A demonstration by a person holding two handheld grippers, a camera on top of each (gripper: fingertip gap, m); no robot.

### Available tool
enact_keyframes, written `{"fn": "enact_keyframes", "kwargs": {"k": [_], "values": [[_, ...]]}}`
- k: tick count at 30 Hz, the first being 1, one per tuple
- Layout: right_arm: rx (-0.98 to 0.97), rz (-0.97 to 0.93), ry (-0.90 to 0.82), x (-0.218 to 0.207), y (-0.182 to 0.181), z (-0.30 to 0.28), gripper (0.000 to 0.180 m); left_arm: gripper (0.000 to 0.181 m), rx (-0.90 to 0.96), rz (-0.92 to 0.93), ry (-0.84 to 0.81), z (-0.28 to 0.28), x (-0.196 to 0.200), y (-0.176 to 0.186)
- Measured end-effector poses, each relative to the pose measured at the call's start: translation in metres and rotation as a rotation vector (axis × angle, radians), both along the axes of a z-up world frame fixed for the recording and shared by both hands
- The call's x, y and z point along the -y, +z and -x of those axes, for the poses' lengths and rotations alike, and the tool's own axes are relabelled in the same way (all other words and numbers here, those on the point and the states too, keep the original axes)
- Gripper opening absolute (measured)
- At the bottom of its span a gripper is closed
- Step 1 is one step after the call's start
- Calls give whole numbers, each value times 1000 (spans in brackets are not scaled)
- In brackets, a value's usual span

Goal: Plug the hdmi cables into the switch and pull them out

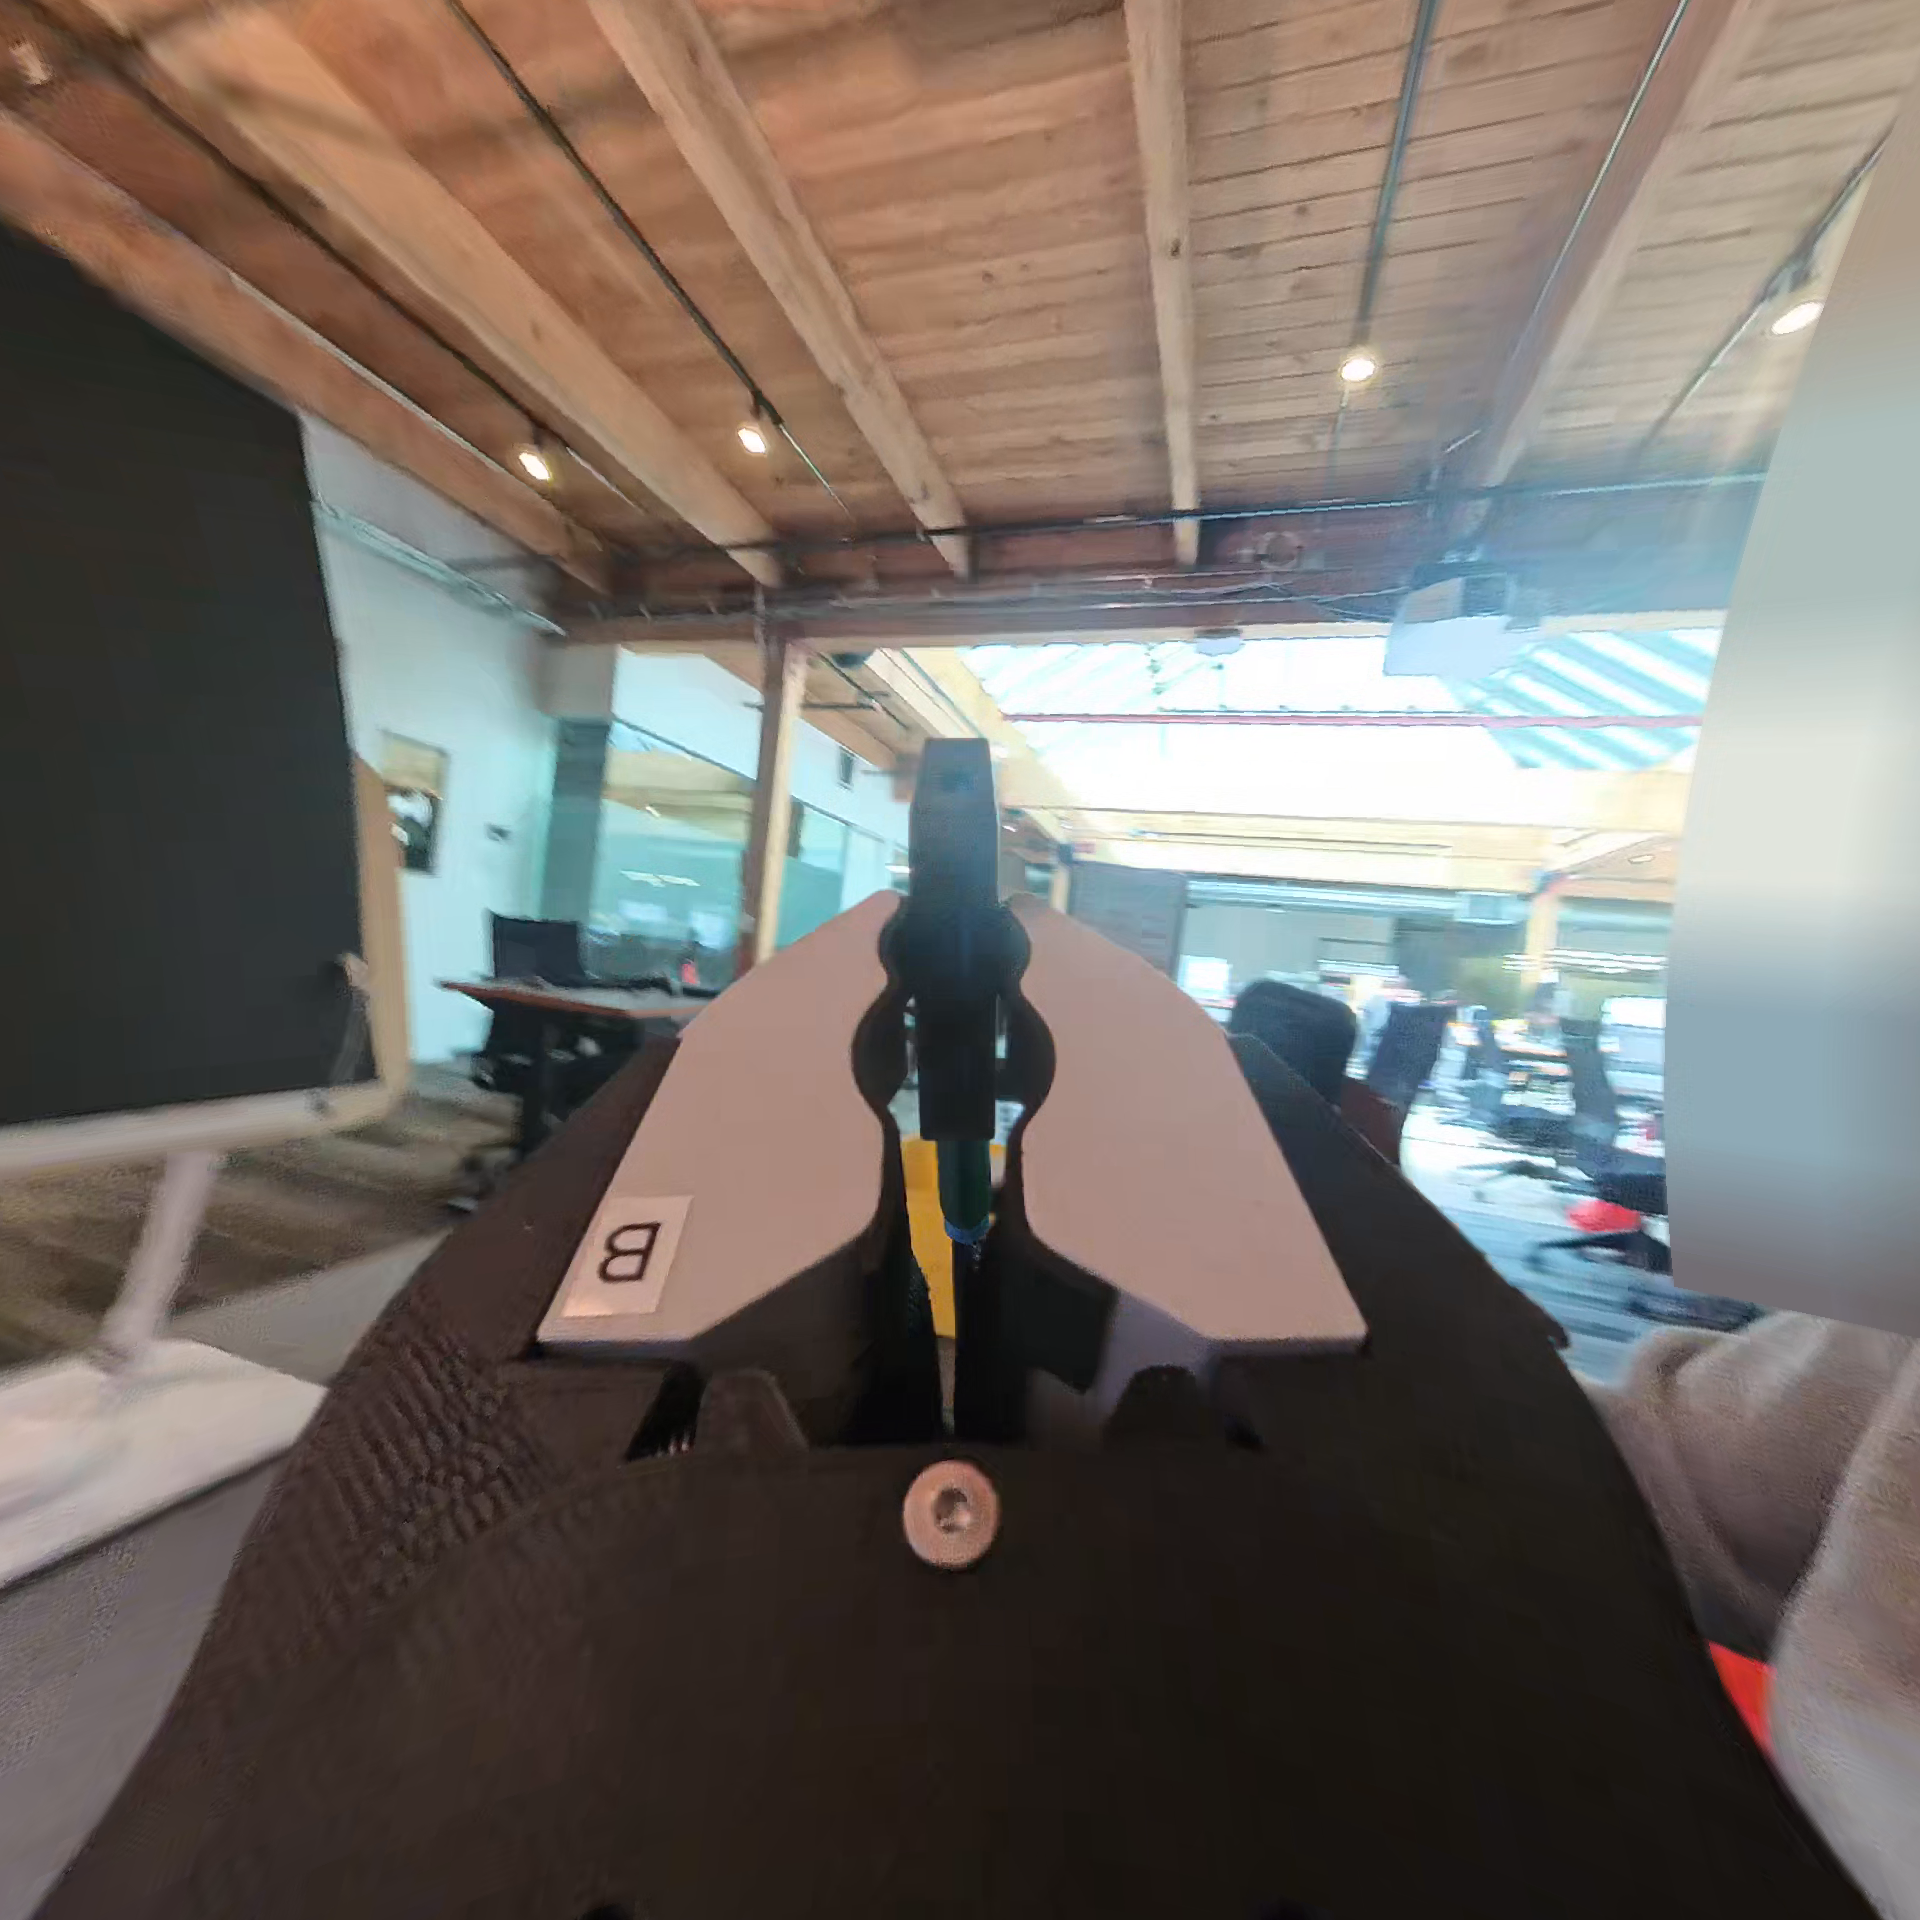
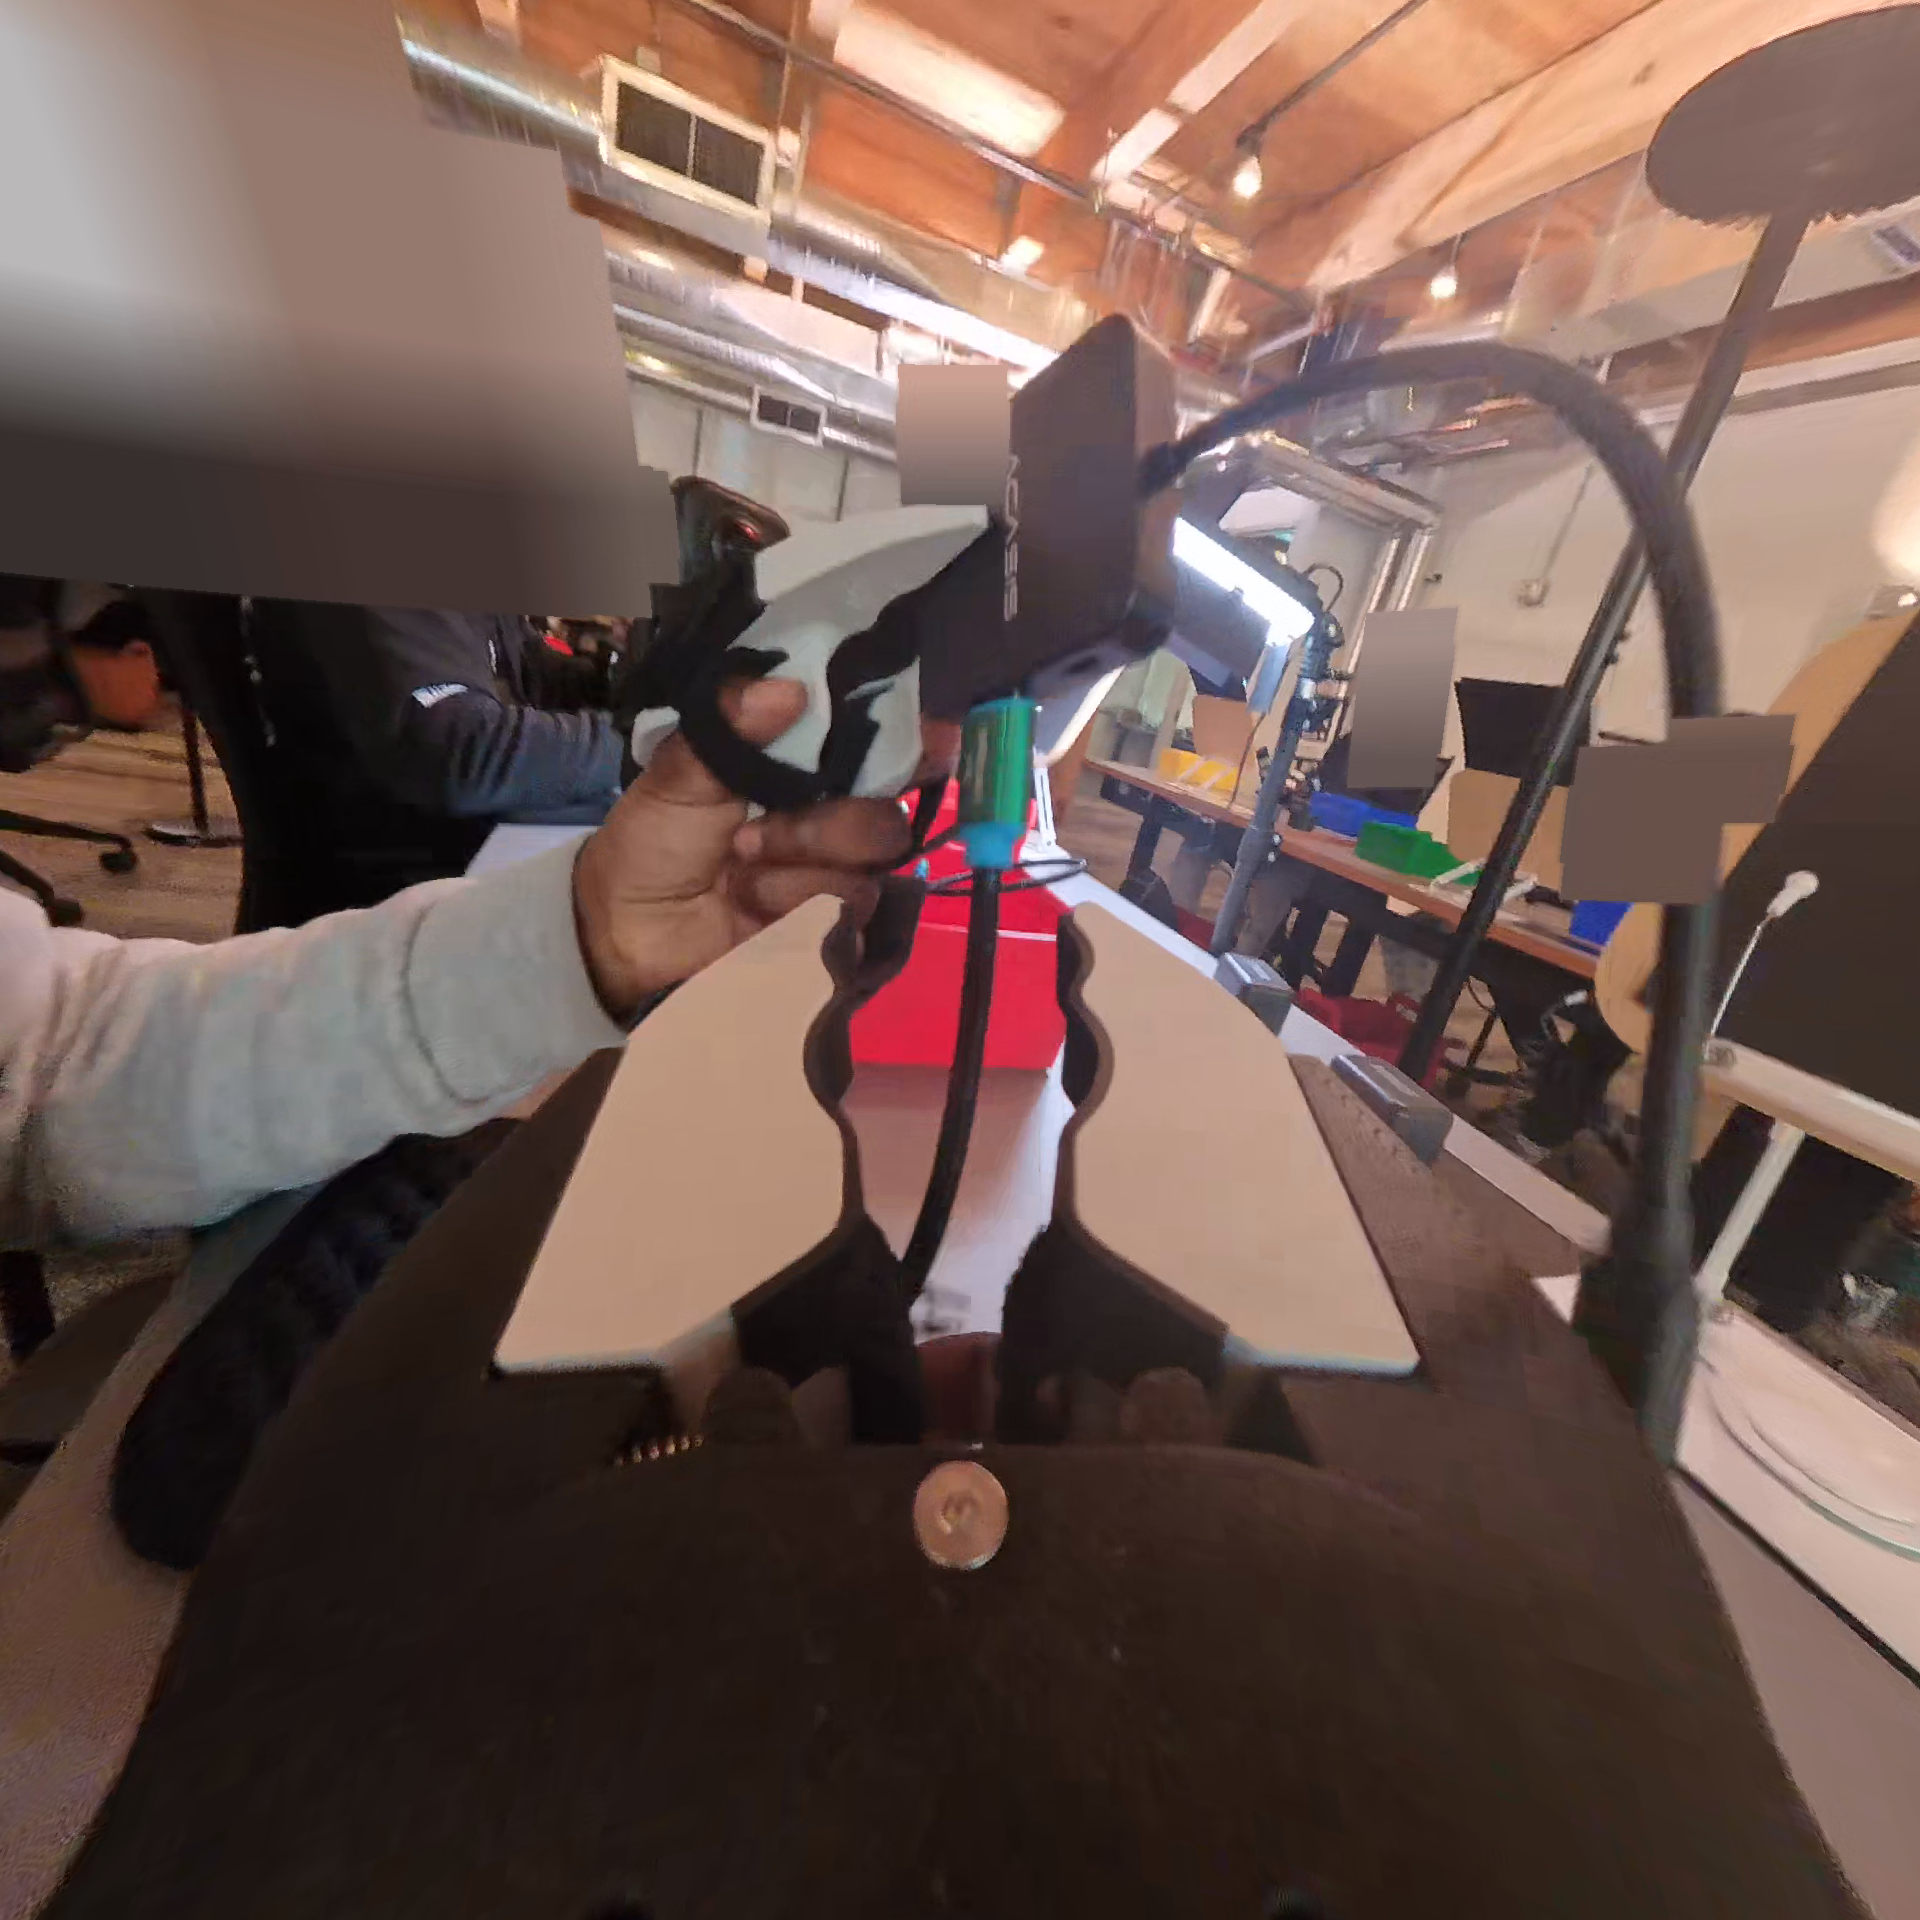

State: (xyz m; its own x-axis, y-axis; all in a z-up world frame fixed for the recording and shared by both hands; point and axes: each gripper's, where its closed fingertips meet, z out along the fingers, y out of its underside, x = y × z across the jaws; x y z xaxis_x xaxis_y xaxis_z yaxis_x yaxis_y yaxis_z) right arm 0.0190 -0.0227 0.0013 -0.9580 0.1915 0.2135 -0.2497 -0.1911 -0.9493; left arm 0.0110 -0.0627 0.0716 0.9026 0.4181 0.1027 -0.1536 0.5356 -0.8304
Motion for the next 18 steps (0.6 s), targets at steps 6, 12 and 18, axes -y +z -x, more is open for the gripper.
{"fn": "enact_keyframes", "kwargs": {"k": [6, 12, 18], "values": [[176, -51, 147, -1, -27, -1, 24, 13, 87, 24, -241, -2, -50, -39], [248, -98, 209, -1, -45, -2, 12, 13, 127, 1, -325, -2, -54, -58], [377, -98, 271, 1, -62, 4, 12, 41, 288, 163, -403, 10, -75, -98]]}}
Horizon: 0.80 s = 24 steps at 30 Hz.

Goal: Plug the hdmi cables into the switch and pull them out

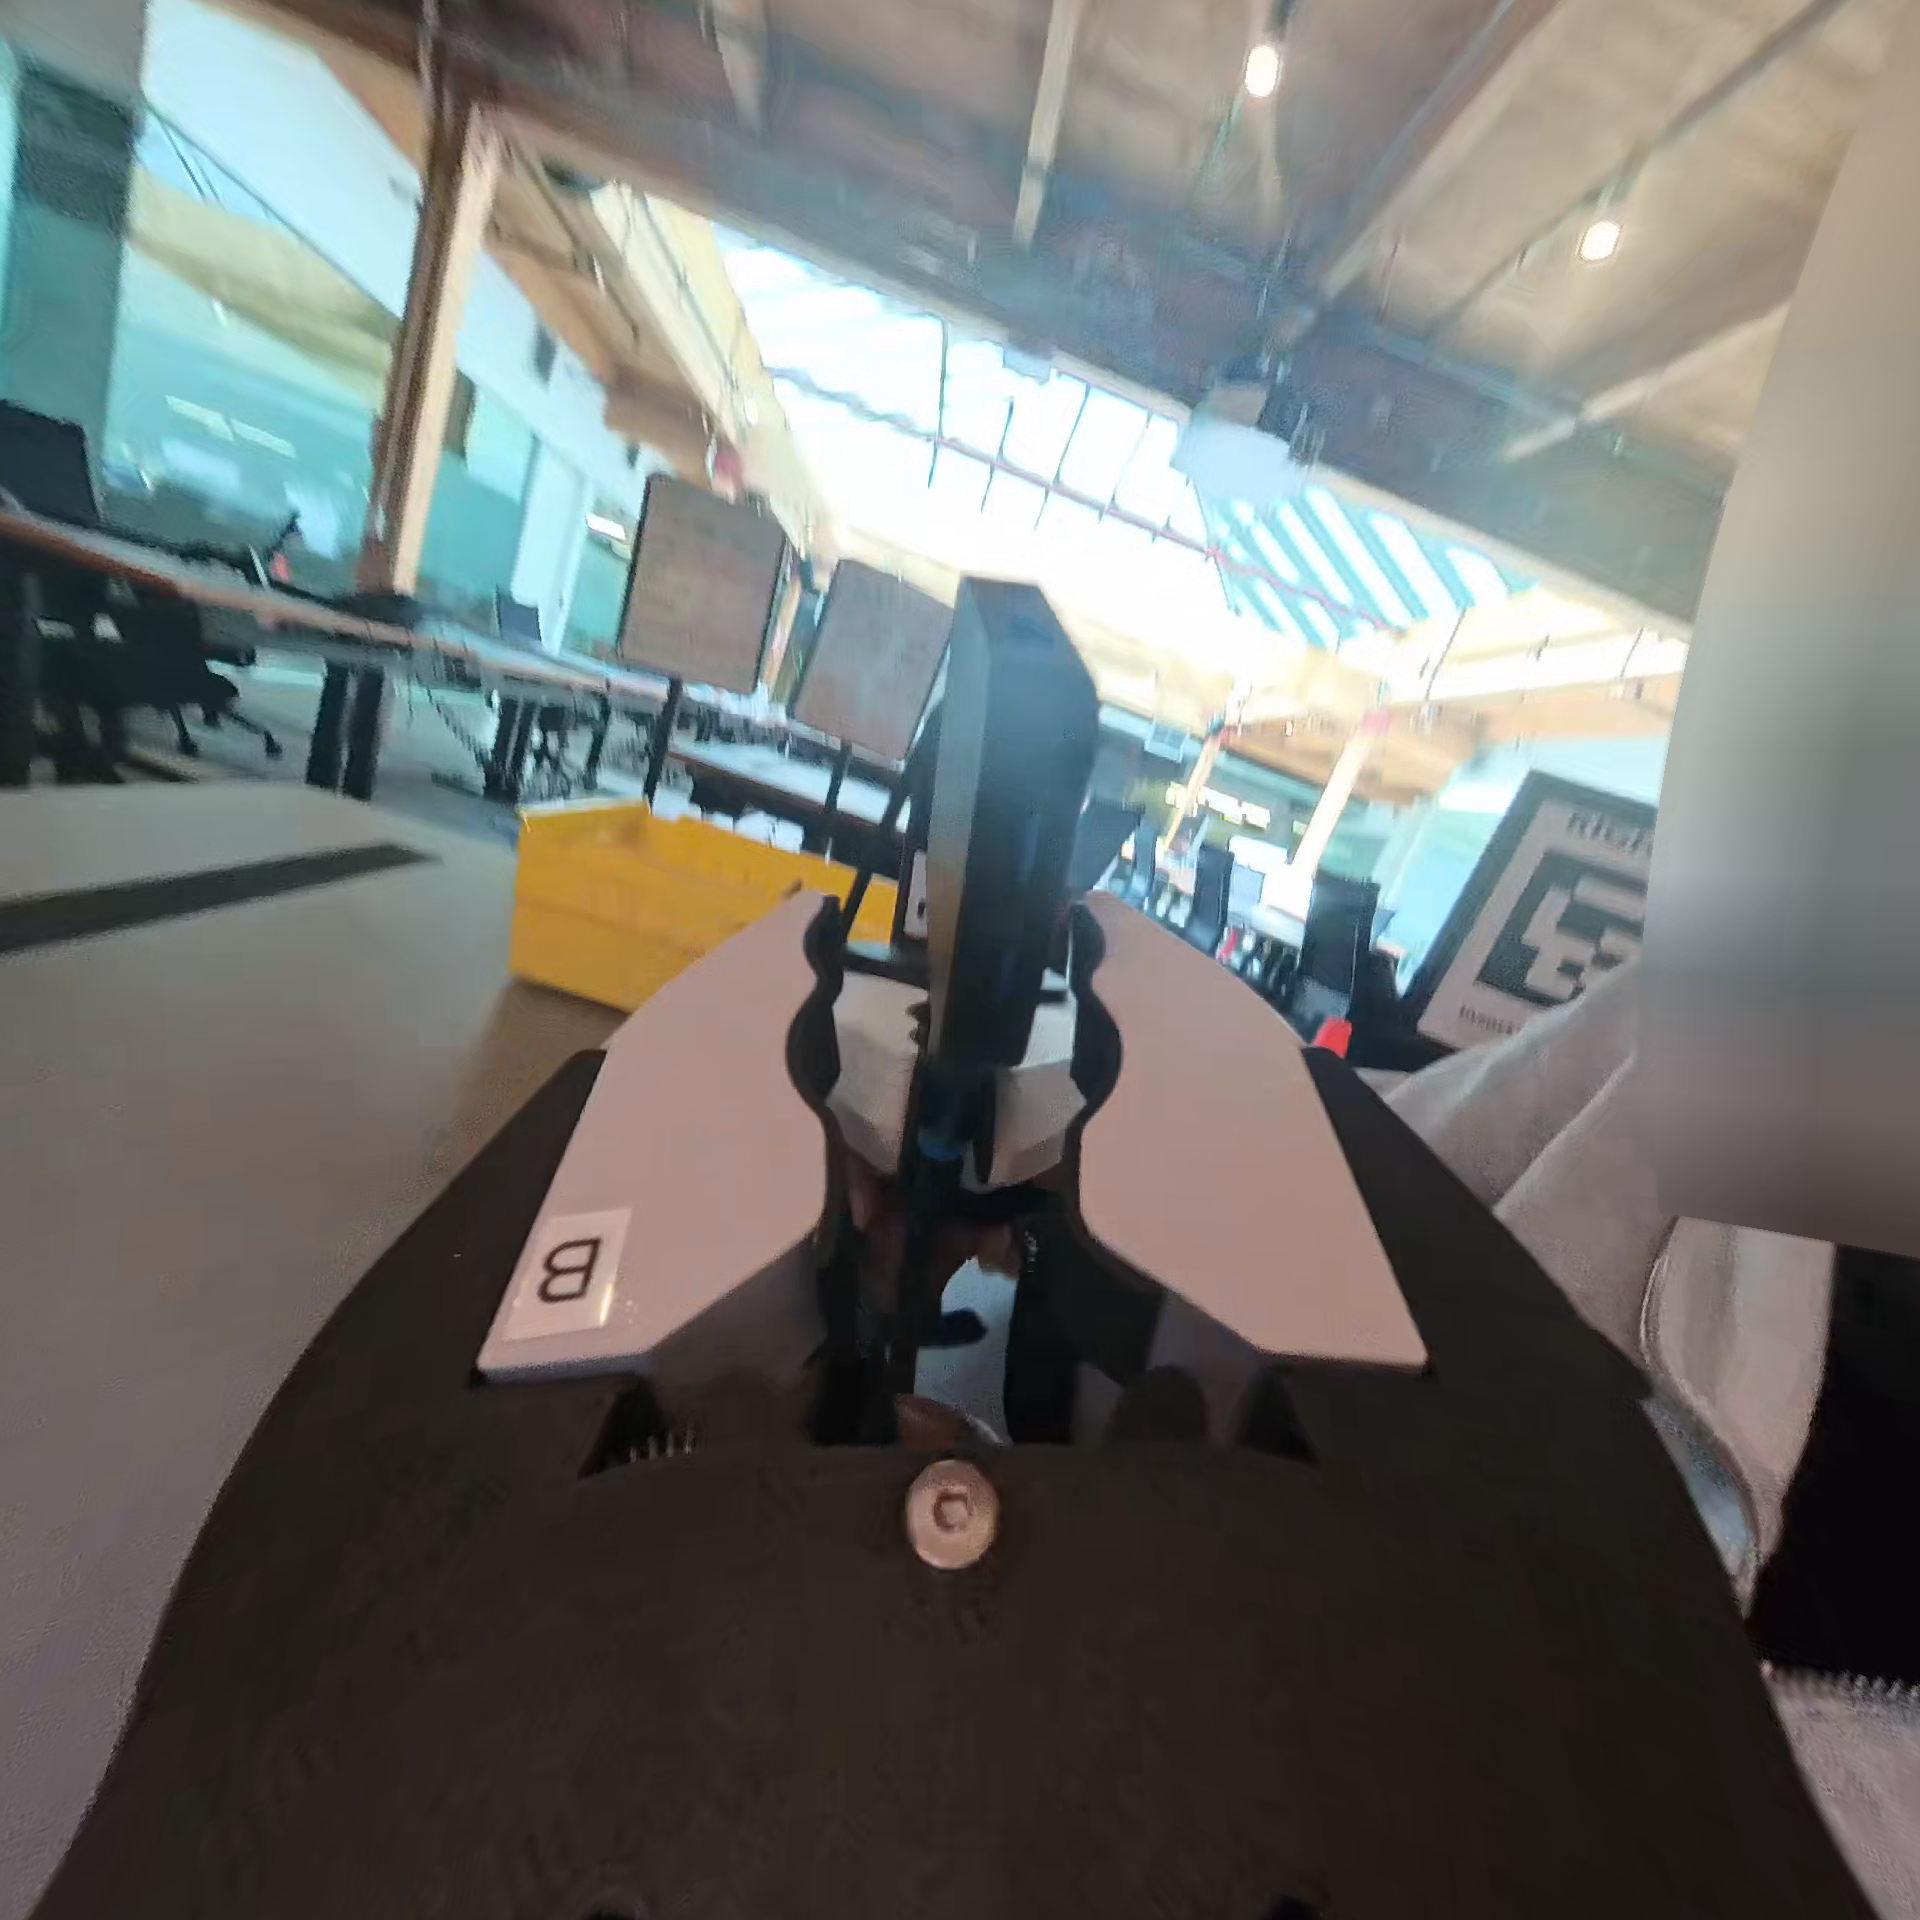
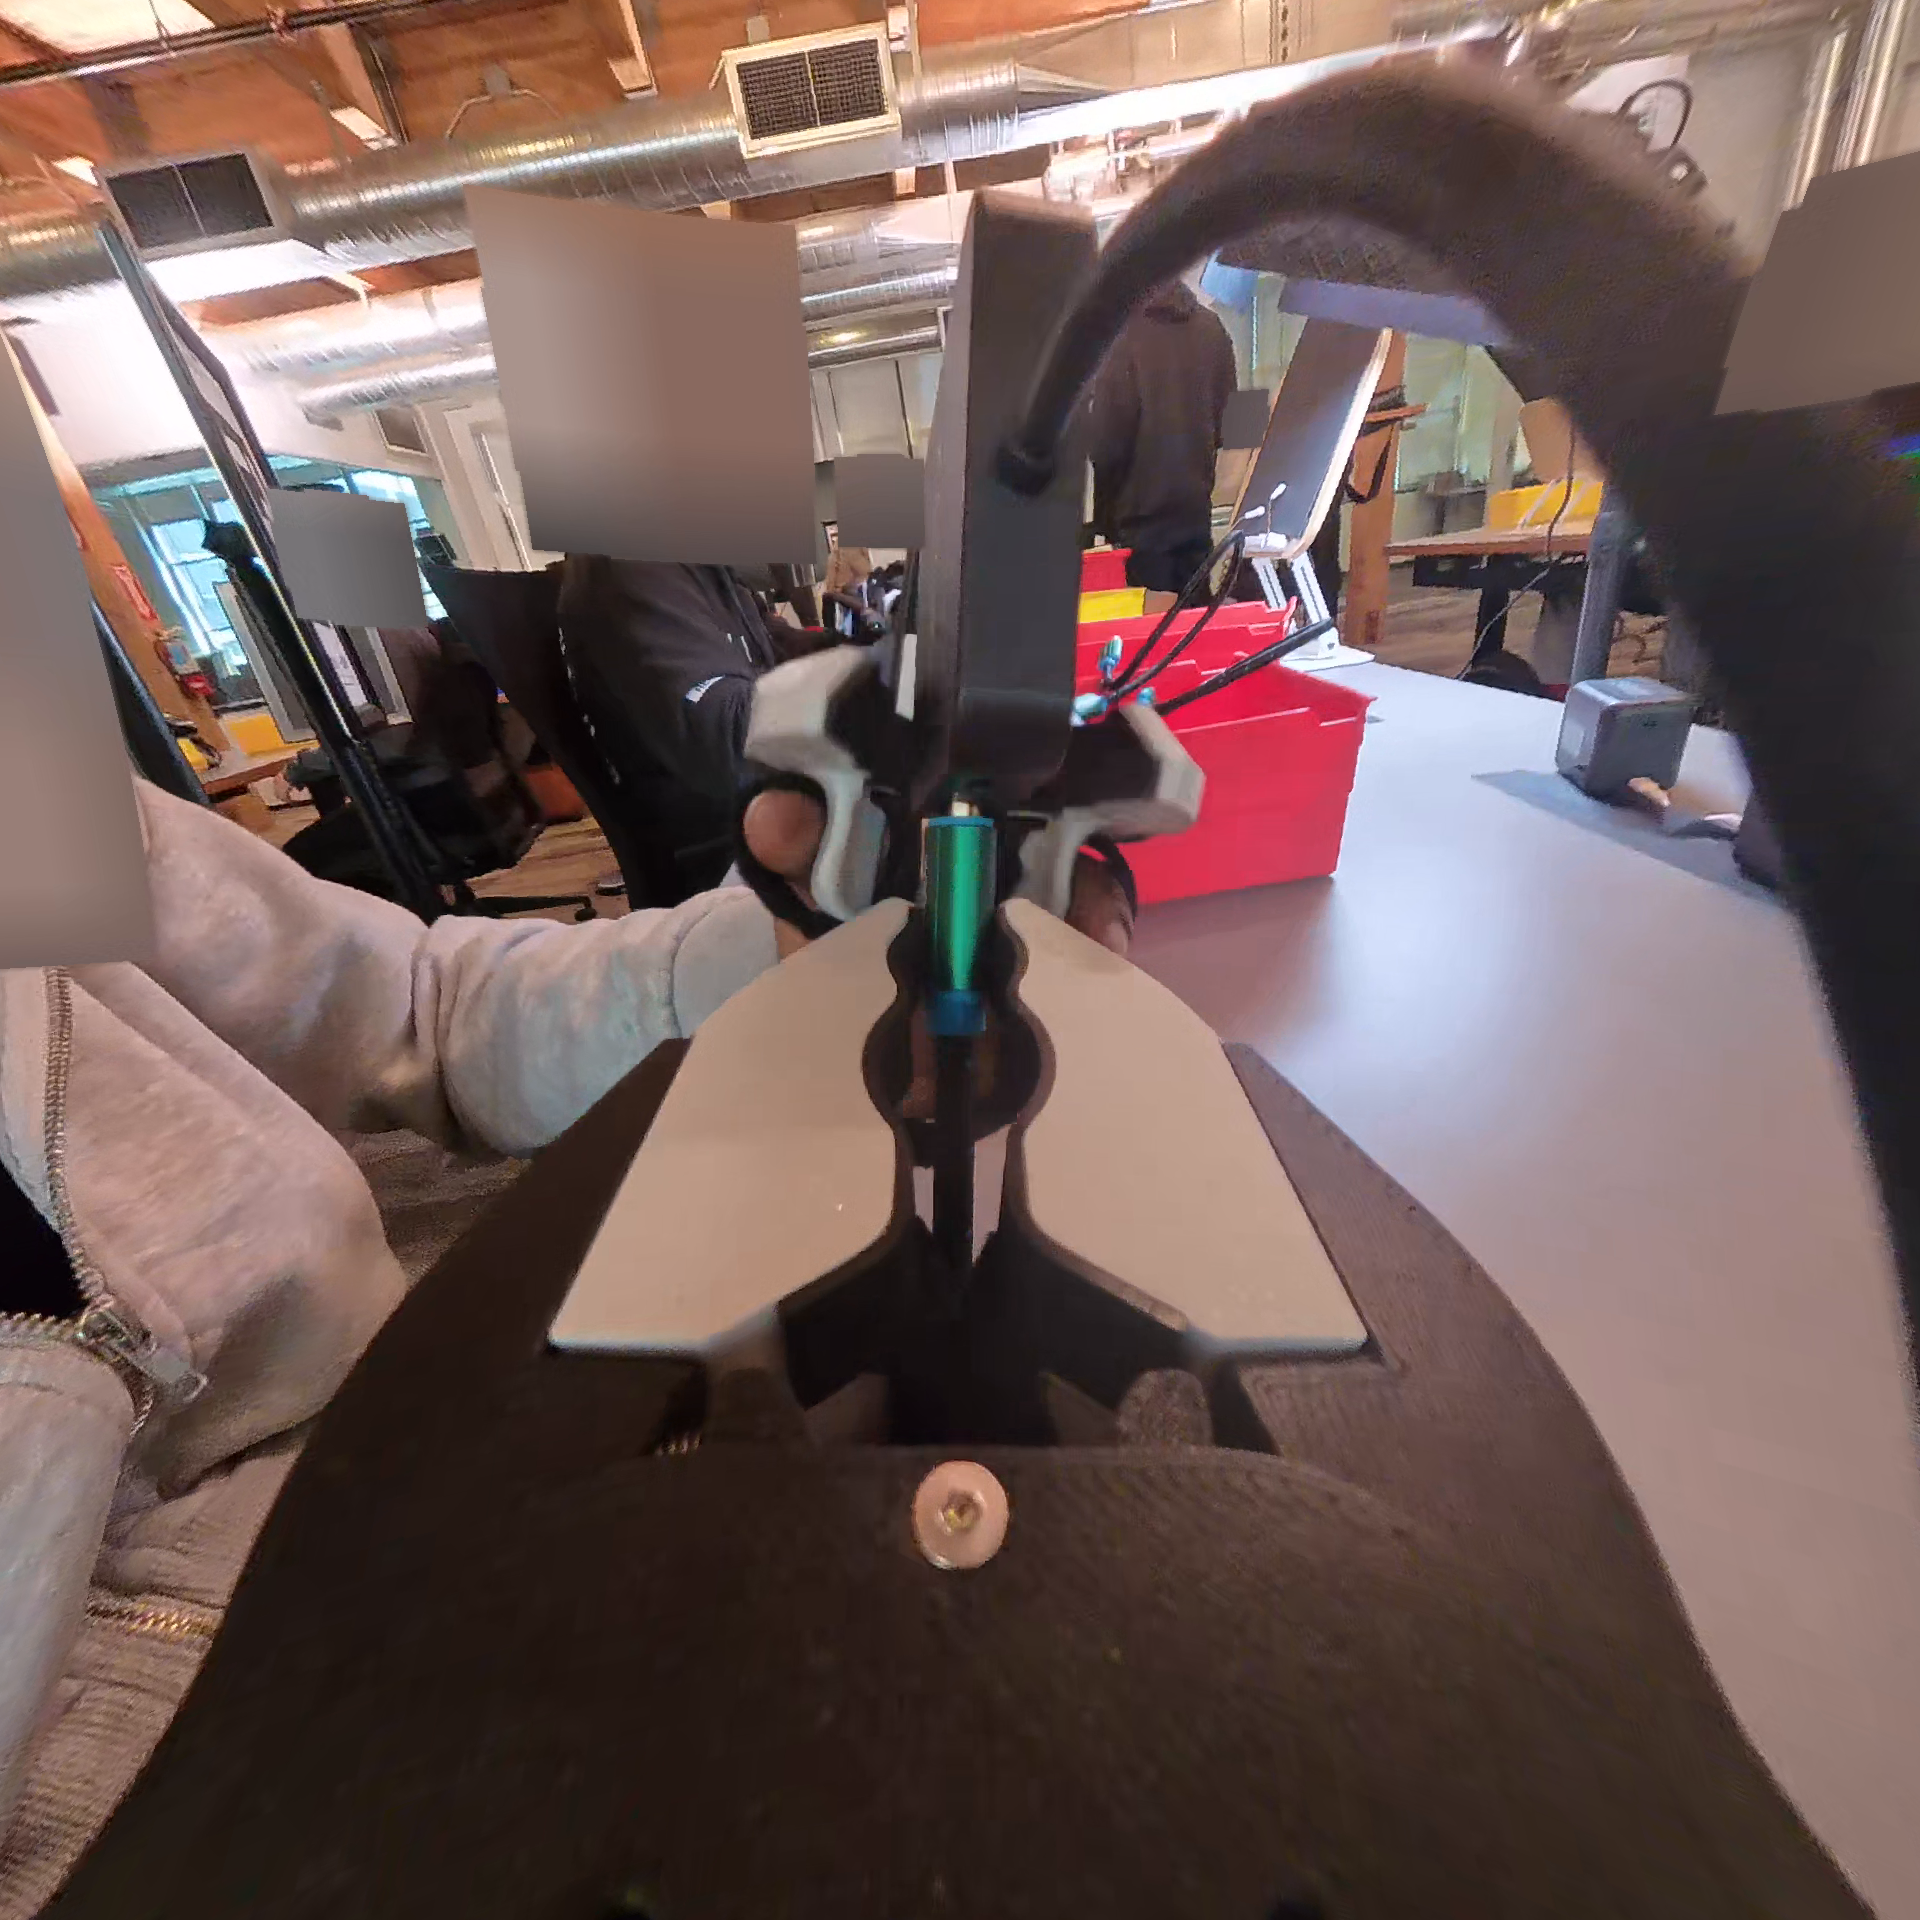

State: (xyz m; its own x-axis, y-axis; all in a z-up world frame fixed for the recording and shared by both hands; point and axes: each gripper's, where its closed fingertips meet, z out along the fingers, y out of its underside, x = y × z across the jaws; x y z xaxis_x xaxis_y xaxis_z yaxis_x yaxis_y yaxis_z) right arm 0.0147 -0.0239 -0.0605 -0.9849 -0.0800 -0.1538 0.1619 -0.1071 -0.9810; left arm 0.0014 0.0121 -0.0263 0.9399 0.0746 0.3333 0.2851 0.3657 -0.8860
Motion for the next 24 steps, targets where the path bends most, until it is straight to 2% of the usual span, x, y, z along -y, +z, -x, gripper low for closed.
{"fn": "enact_keyframes", "kwargs": {"k": [1, 2, 3, 7, 15, 21, 24], "values": [[3, -8, 3, 1, -3, 0, 11, 38, -6, 18, -5, 0, -3, -5], [5, -16, -6, 2, -5, 1, 11, 21, -31, -8, 8, -1, -2, -3], [14, -15, -11, 2, -6, 2, 11, 13, -49, -33, 48, 1, 0, -1], [44, -13, -12, 1, -12, 3, 11, 13, -116, 39, 104, 4, 0, -8], [96, -42, -8, 4, -16, 3, 11, 13, -110, 12, 113, 5, 4, -11], [147, 12, 19, 6, -24, 4, 21, 13, -66, -52, 109, 8, 13, -7], [178, 47, 40, 5, -23, 3, 19, 12, -30, -62, 111, 11, 13, -10]]}}
